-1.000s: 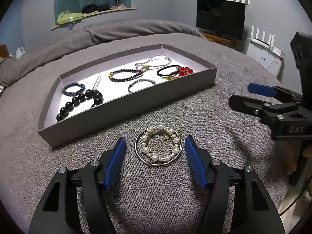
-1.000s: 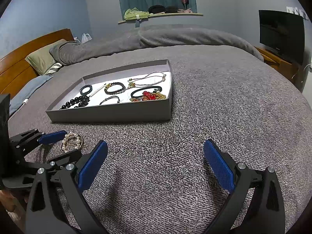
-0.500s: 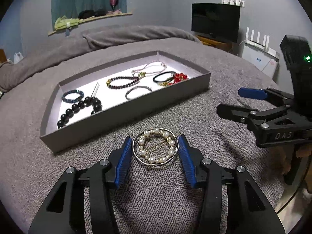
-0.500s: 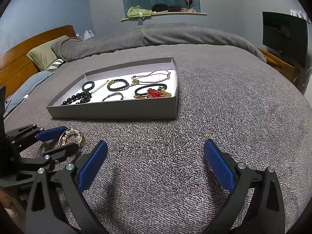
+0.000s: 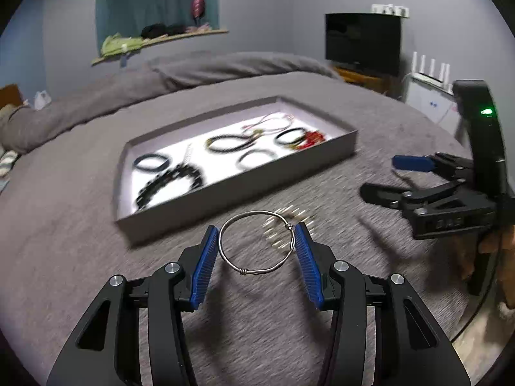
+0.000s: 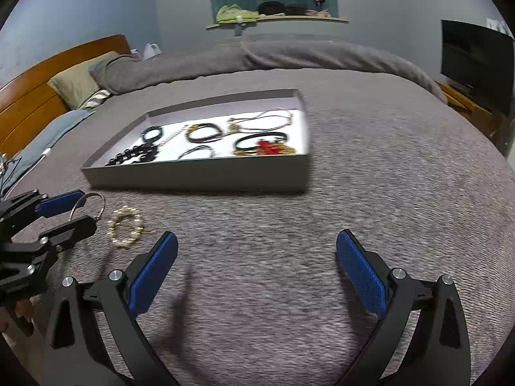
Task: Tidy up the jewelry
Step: 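Grasp the silver hoop bangle from the pearl stack with left tool, then hold the hoop with left tool while right tool grasps the pearl ring clip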
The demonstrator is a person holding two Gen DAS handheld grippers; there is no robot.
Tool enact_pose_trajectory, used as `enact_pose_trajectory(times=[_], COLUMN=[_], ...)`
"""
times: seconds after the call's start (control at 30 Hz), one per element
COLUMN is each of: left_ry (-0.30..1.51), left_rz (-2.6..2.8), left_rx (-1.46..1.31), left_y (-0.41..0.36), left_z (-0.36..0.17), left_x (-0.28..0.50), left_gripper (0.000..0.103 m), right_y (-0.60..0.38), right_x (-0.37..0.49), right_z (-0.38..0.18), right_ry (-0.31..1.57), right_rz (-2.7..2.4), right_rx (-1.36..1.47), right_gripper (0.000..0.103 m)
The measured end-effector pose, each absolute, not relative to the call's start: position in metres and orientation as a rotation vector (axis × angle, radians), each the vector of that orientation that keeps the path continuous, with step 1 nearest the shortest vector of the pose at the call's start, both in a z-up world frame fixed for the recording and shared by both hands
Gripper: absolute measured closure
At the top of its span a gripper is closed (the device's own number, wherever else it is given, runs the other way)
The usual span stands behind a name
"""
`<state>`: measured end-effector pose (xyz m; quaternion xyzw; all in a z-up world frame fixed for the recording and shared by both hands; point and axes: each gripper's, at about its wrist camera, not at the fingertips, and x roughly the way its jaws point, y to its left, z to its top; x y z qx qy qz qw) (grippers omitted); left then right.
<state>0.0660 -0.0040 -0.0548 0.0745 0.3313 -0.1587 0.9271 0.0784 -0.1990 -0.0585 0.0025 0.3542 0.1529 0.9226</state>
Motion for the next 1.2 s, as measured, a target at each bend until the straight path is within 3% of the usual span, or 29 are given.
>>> enact_pose_trajectory(times=[0.3, 0.7, 0.9, 0.97, 1.2], left_ry=[0.742, 0.767, 0.77, 0.772, 0.771], left_rz=[-0.234, -0.257, -0.255, -0.255, -0.256], left_rx=[0.121, 0.118, 0.128, 0.128, 0.135], left_y=[0.043, 0.056, 0.054, 0.053, 0.053], left_z=[-0.067, -0.074, -0.076, -0.076, -0.076], left_x=[0.068, 0.063, 0.063, 0.064, 0.063], left_gripper=[0.053, 0.053, 0.053, 0.053, 0.053], right_y=[-0.141, -0.094, -0.095, -0.095, -0.097], right_x=[0.064, 0.065, 0.074, 0.076, 0.072], right_z=[-0.057, -0.064, -0.066, -0.067, -0.063], right_ry=[0.719, 0.741, 0.768, 0.775, 0.758], right_rz=[0.463, 0.511, 0.526, 0.528, 0.524], right_rx=[-0.088, -0.191, -0.15, -0.148, -0.146], right_gripper=[0.008, 0.04, 0.045, 0.053, 0.053])
